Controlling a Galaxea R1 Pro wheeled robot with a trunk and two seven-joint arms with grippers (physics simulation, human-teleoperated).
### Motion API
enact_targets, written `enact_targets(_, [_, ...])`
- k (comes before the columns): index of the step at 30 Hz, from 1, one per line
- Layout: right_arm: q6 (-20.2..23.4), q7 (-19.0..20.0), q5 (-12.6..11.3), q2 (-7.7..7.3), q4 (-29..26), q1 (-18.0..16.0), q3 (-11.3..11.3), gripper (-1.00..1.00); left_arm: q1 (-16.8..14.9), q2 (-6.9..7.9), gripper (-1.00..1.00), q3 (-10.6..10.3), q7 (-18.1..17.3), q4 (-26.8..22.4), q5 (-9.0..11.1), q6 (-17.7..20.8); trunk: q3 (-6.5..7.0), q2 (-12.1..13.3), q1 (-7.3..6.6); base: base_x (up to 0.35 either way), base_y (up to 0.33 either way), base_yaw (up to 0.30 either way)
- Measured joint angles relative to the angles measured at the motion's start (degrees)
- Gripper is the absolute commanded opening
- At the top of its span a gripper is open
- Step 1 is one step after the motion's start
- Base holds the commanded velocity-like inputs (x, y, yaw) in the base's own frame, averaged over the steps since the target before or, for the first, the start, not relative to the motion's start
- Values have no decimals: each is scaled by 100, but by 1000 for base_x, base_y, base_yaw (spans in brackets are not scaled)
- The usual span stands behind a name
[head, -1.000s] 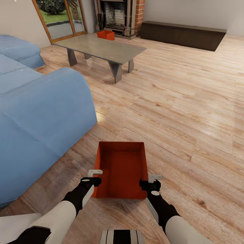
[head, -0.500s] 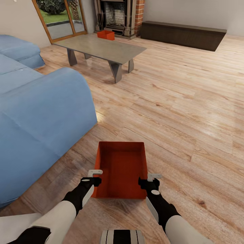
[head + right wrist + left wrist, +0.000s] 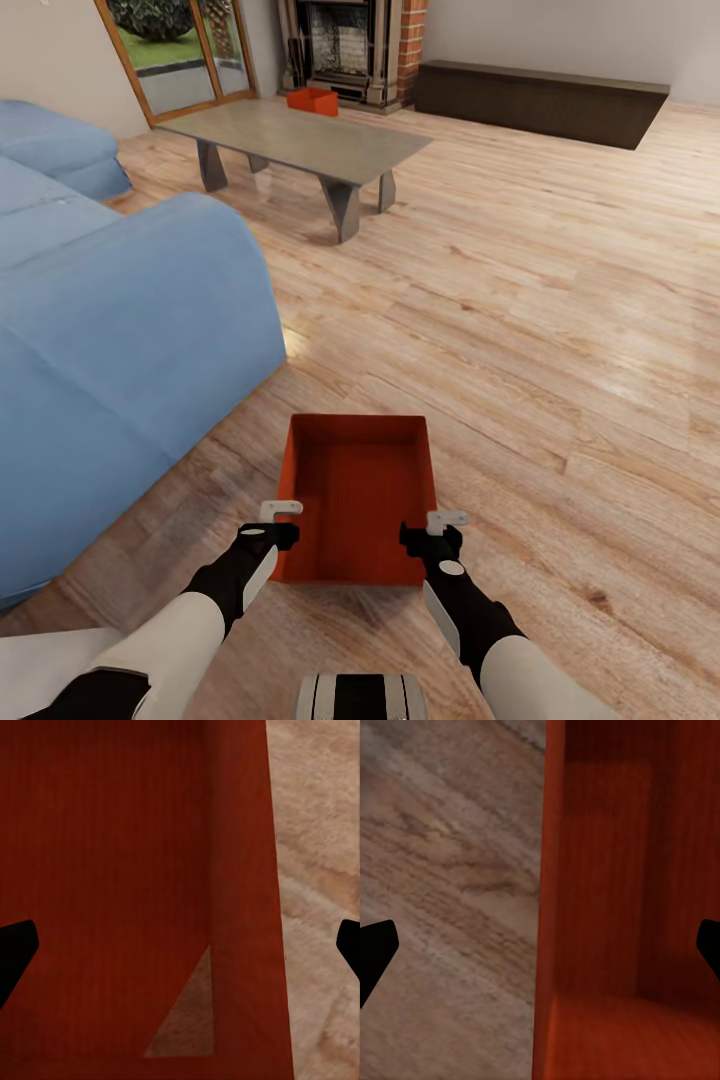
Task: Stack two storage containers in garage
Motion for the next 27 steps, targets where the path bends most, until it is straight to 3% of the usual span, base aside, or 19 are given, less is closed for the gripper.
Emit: enact_targets(27, [10, 11, 29, -27, 0, 0, 5, 100, 0, 9, 100, 9, 0, -5, 3, 0, -36, -82, 44, 0, 0, 0])
